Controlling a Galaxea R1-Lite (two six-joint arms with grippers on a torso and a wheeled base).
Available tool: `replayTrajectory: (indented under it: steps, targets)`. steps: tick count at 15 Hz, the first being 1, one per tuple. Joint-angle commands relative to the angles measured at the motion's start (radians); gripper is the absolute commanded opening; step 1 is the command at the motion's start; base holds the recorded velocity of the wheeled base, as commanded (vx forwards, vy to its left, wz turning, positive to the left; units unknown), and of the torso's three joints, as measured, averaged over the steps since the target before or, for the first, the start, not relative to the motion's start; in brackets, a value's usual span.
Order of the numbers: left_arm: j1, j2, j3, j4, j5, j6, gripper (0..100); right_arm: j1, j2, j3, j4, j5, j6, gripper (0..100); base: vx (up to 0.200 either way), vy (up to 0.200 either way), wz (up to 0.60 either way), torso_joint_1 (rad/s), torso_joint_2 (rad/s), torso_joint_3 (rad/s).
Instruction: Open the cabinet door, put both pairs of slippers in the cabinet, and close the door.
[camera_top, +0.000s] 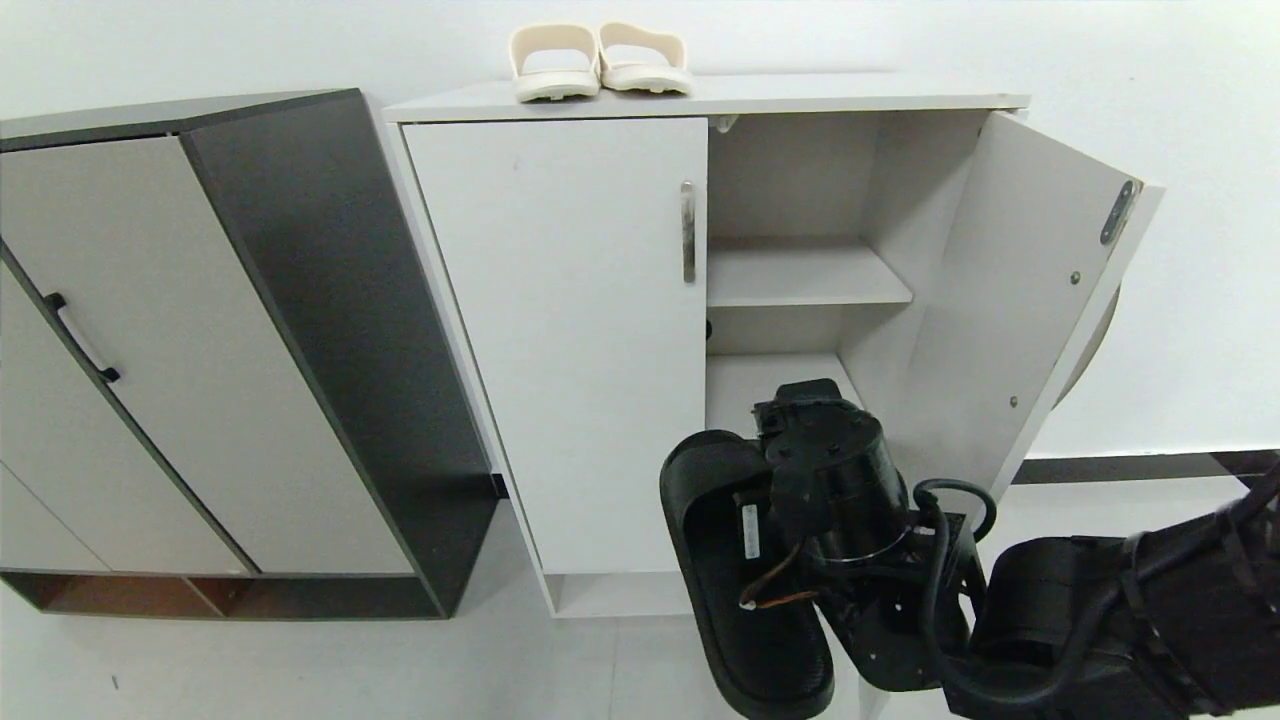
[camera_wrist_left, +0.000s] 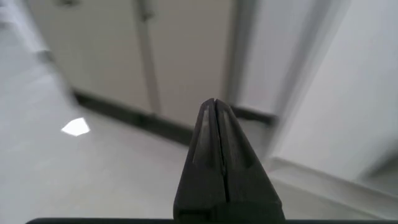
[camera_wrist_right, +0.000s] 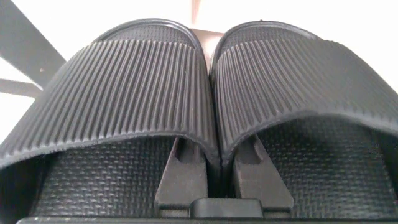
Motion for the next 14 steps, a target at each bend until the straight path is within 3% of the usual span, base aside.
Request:
replayTrajectory:
  steps: [1, 2, 3, 5, 6, 7, 8, 9, 10, 11, 13, 14]
  targets:
    - [0.215, -0.29, 0.222, 0.034, -0.006, 0.045, 0, -0.005, 0.01, 0.021, -0.002, -0.011, 0.0, 0, 0.0, 0.0, 0.0, 0.0, 0.0, 0.0]
    - [0.214, -0.29, 0.296, -0.013, -0.037, 0.042, 0, -0.004, 0.003, 0.033, -0.002, -0.011, -0.001, 0, 0.0, 0.0, 0.0, 0.0, 0.0, 0.0]
    - [0.212, -0.288, 0.328, -0.09, -0.122, 0.042, 0, -0.002, 0.002, 0.042, -0.004, -0.011, 0.002, 0, 0.0, 0.0, 0.0, 0.0, 0.0, 0.0]
    - [0.212, -0.288, 0.328, -0.073, -0.416, 0.042, 0, -0.004, 0.002, 0.056, -0.005, -0.011, 0.003, 0, 0.0, 0.0, 0.0, 0.0, 0.0, 0.0]
    - [0.212, -0.287, 0.328, -0.019, -0.553, 0.054, 0, -0.004, 0.002, 0.061, -0.007, -0.006, 0.003, 0, 0.0, 0.0, 0.0, 0.0, 0.0, 0.0]
    - [0.208, -0.287, 0.327, -0.027, -0.554, 0.059, 0, -0.004, 0.0, 0.062, -0.01, -0.008, 0.003, 0, 0.0, 0.0, 0.0, 0.0, 0.0, 0.0]
    - [0.196, -0.288, 0.328, -0.036, -0.522, 0.095, 0, -0.004, 0.002, 0.075, -0.034, -0.006, 0.0, 0, 0.0, 0.0, 0.0, 0.0, 0.0, 0.0]
    - [0.196, -0.288, 0.328, -0.036, -0.428, 0.143, 0, -0.004, 0.0, 0.078, -0.048, -0.005, 0.0, 0, 0.0, 0.0, 0.0, 0.0, 0.0, 0.0]
    - [0.196, -0.287, 0.327, -0.035, -0.451, 0.109, 0, -0.004, 0.0, 0.084, -0.054, -0.005, 0.0, 0, 0.0, 0.0, 0.0, 0.0, 0.0, 0.0]
    - [0.196, -0.287, 0.328, -0.035, -0.522, 0.086, 0, -0.004, -0.001, 0.084, -0.057, -0.005, 0.0, 0, 0.0, 0.0, 0.0, 0.0, 0.0, 0.0]
    - [0.188, -0.287, 0.328, -0.035, -0.551, 0.089, 0, -0.004, -0.003, 0.084, -0.057, -0.003, -0.001, 0, 0.0, 0.0, 0.0, 0.0, 0.0, 0.0]
    - [0.094, -0.317, 0.328, -0.033, -0.553, 0.071, 0, -0.002, -0.004, 0.082, -0.057, -0.003, -0.001, 0, 0.0, 0.0, 0.0, 0.0, 0.0, 0.0]
